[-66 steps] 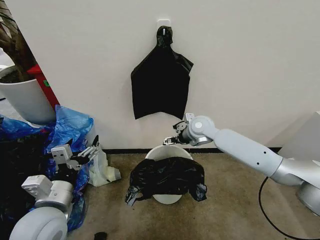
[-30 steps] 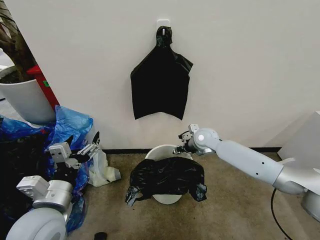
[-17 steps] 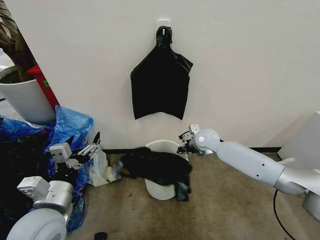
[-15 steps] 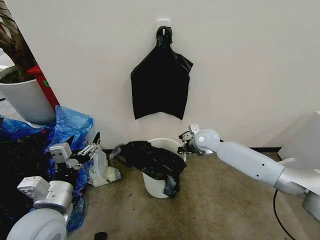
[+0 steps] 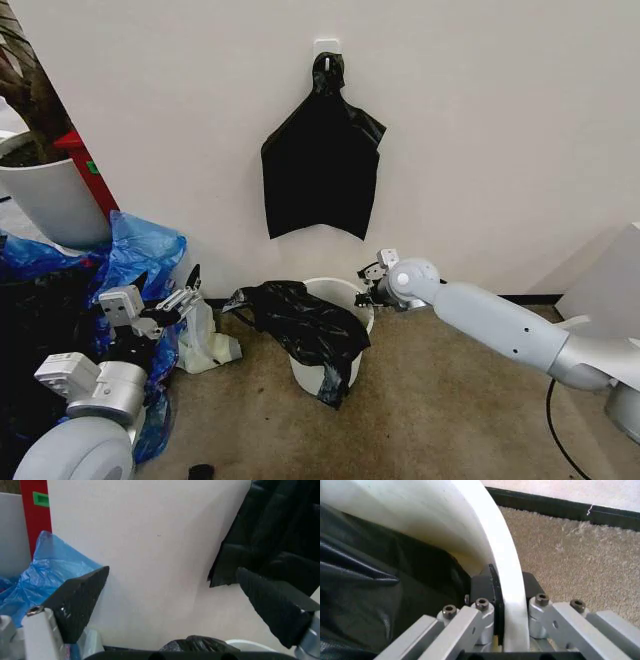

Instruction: Place the garbage bag over the trash bin.

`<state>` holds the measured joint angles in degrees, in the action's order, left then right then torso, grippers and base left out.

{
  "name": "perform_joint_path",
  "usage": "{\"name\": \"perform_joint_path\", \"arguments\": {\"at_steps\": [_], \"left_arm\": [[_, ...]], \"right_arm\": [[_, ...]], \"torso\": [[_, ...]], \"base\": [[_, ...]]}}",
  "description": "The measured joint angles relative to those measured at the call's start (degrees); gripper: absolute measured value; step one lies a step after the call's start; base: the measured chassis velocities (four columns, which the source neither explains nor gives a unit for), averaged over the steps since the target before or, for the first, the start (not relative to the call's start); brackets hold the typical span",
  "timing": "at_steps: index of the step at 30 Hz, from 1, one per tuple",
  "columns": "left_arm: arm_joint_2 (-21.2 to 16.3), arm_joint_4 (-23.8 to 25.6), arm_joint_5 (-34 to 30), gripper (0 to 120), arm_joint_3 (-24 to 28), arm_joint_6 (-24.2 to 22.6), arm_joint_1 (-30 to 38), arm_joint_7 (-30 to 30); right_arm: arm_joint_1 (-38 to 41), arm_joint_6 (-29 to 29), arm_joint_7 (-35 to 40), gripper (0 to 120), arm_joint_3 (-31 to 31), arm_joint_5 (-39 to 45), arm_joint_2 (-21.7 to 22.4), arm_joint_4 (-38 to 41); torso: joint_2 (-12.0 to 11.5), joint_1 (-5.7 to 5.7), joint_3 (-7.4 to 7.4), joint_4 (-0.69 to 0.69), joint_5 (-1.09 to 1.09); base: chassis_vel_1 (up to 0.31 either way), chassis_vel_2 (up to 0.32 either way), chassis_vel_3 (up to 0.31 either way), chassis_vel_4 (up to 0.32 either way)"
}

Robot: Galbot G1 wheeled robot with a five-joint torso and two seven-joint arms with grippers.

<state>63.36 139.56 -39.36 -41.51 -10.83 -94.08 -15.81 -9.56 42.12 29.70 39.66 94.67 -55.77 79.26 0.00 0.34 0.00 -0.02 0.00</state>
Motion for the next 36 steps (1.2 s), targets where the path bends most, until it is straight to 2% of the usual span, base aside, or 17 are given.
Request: {"name": "perform_joint_path", "arguments": {"at_steps": [36], "left_arm": [[0.0,-0.05,-0.01,100,0.0,-0.02,0.01,0.0]], "right_arm": [[0.01,0.01,0.09,2,0.0,0.09,0.0,0.0]], "torso": [[0.0,0.0,0.0,0.0,0.0]], "base": [[0.0,0.0,0.0,0.0]]}}
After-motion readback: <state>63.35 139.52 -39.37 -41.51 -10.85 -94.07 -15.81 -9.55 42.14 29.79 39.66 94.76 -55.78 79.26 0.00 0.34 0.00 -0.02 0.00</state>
